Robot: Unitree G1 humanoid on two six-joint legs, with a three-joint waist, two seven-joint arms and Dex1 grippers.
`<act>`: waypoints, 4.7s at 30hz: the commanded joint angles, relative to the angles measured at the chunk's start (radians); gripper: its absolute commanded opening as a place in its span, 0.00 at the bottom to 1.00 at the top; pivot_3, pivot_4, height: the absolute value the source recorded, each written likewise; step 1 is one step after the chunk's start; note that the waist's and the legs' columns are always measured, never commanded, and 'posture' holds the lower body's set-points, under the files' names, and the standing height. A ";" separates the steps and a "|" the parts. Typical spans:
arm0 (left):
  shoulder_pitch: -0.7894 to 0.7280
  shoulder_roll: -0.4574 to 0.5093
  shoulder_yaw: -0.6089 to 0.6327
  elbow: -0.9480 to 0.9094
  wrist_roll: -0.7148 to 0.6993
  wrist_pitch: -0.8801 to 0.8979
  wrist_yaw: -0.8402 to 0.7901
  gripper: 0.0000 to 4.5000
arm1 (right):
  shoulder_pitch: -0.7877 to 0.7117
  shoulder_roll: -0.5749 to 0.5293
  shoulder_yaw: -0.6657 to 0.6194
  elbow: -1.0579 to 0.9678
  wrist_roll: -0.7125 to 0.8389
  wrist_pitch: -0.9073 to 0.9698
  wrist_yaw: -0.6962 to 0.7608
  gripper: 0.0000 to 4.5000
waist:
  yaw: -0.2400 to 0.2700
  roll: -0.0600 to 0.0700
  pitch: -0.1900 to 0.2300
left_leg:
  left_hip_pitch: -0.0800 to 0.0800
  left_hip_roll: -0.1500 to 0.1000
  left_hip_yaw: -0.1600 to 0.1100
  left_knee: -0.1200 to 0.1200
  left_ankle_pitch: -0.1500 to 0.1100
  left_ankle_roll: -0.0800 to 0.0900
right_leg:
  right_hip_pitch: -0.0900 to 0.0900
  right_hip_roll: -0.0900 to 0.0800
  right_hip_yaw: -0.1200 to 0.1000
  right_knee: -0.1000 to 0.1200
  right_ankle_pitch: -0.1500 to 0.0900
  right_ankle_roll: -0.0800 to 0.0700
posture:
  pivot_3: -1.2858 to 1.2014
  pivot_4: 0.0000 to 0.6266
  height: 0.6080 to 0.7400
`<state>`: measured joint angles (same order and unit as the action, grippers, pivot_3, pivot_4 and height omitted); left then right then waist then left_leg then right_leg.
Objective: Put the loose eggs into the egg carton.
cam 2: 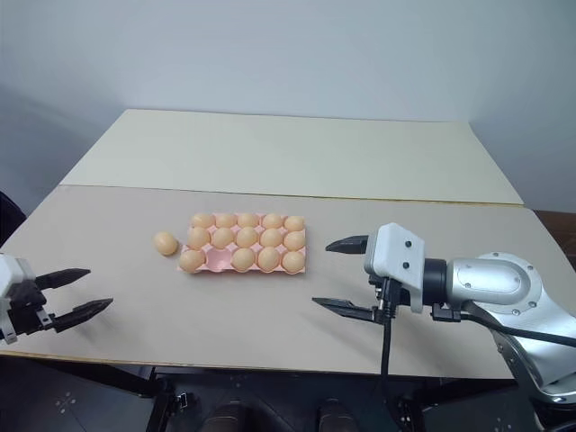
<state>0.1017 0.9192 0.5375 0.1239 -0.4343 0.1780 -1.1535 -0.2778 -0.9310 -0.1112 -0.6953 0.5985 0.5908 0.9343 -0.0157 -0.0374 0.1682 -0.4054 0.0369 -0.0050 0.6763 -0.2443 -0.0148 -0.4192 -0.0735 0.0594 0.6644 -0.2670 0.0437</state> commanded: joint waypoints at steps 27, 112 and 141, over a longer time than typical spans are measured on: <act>-0.225 -0.172 -0.136 -0.016 0.023 -0.029 0.224 0.99 | -0.004 -0.015 0.004 -0.031 -0.047 0.011 -0.054 1.00 | 0.002 0.000 0.000 | 0.000 -0.001 0.000 0.000 0.000 0.000 | 0.000 0.000 0.000 0.000 0.000 0.000 | 0.52 0.24 1.00; -0.809 -0.263 -0.502 0.490 0.104 -0.180 -0.325 0.99 | 0.132 -0.017 -0.120 -0.238 -0.004 0.169 -0.316 1.00 | 0.003 0.000 -0.001 | -0.002 -0.002 -0.001 0.002 0.000 0.000 | 0.001 0.000 0.000 0.000 0.000 0.001 | 0.52 0.24 1.00; -0.262 0.063 -0.070 -0.027 -0.054 -0.043 -0.202 0.99 | 0.082 -0.123 -0.169 -0.049 0.008 -0.007 -0.002 1.00 | -0.001 0.000 -0.001 | -0.001 -0.001 0.000 0.001 0.000 0.000 | 0.001 -0.001 0.000 -0.001 0.000 0.001 | 0.52 0.24 1.00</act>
<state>-0.1744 0.9616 0.4253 0.1437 -0.4731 0.1243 -1.3721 -0.1864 -1.0385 -0.2461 -0.7461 0.6043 0.6235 0.9020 -0.0170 -0.0377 0.1674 -0.4057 0.0361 -0.0053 0.6773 -0.2444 -0.0145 -0.4184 -0.0740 0.0595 0.6638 -0.2670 0.0446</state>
